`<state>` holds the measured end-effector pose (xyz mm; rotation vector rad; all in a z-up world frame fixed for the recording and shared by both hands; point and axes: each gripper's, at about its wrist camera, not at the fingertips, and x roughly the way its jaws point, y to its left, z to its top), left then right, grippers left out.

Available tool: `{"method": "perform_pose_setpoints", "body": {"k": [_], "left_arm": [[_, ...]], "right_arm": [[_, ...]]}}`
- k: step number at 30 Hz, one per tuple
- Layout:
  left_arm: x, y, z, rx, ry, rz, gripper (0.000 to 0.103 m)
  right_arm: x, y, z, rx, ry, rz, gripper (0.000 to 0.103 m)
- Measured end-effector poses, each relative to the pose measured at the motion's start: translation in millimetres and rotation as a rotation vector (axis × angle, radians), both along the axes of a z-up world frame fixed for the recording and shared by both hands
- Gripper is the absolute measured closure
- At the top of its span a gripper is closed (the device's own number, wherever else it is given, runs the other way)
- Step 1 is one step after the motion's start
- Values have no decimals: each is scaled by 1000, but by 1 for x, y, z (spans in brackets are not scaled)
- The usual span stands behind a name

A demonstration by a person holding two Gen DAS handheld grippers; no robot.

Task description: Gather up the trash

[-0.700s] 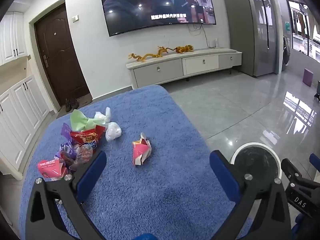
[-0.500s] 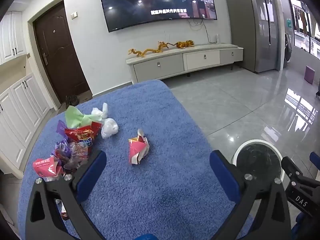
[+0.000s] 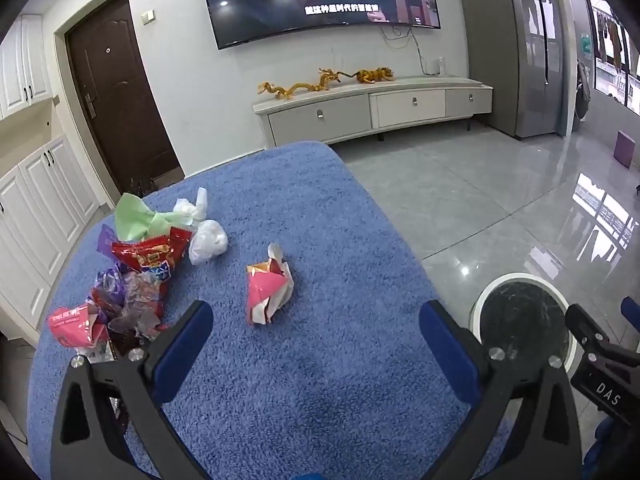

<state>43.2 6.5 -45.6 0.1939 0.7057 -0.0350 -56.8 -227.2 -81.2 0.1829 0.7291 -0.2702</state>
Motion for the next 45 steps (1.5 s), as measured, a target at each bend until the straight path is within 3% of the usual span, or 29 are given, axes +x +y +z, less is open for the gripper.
{"method": "perform_pose_setpoints", "body": {"k": [18,31,39,45], "left_arm": [[2,-6,-4,-14,32,-90,0],[-9,9,12,-12,-11,-104,0],[-18,31,20,-87,6,-144,0],[-31,53,36,-134,-61,-127,0]], "right_arm": [[-10,-1,16,-41,14,-44,0],[-18,20,34,-87,9,-62,0],[-26,39,49,-116,-14,-62,0],[-30,56,64,-108,-60,-43,0]]}}
